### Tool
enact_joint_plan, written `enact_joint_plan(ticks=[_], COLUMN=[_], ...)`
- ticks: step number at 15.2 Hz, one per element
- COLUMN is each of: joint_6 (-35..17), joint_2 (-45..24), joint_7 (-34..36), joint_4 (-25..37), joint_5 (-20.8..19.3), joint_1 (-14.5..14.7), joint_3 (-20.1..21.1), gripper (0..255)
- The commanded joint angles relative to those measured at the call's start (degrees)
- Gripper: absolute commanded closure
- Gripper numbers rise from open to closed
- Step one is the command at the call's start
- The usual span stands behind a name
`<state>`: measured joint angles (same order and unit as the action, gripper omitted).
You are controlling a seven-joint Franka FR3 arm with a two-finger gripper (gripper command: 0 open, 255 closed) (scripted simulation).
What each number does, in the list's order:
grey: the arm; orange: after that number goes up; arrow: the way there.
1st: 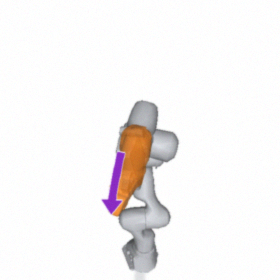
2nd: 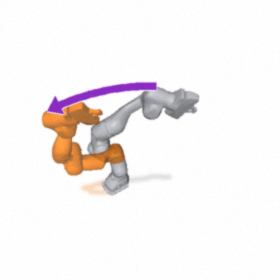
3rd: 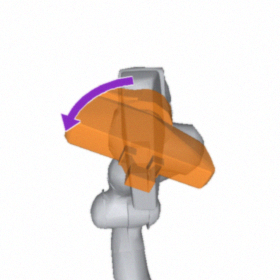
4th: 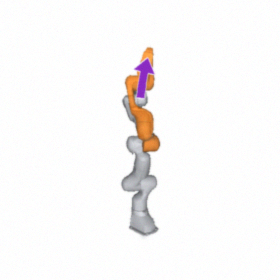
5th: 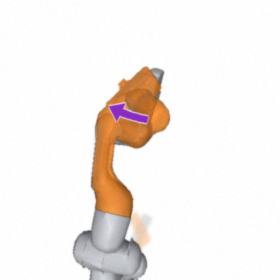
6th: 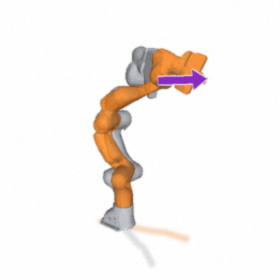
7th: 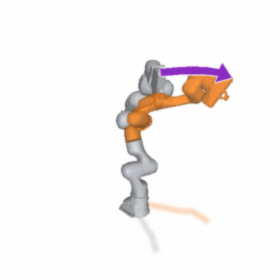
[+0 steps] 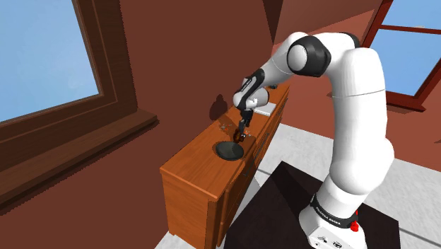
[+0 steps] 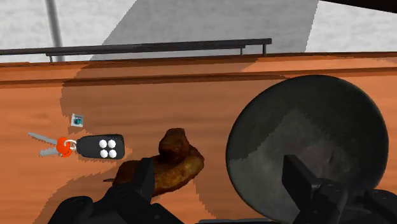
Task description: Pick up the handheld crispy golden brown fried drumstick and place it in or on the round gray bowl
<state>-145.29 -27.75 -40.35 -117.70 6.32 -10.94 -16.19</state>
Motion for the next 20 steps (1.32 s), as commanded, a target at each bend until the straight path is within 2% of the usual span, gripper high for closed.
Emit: enact_joint_plan(ticks=[1,3,11,19,20], joint_6=[-0.5,-0.5,-3.9,-3.9,-3.9], joint_2=[-4.7,-9.1,-14.6,-14.6,-14.6], joint_7=[-1.5,-2.5,-3.3,-3.3,-3.3], joint_4=[4.1,8.4,10.6,10.6,10.6], joint_5=[0.7,1.0,2.1,2.1,2.1], joint_1=[-1.6,-3.0,-4.5,-4.5,-4.5], joint_3=[0.5,0.9,2.2,2.2,2.2], gripper=[0,0,0,0,255])
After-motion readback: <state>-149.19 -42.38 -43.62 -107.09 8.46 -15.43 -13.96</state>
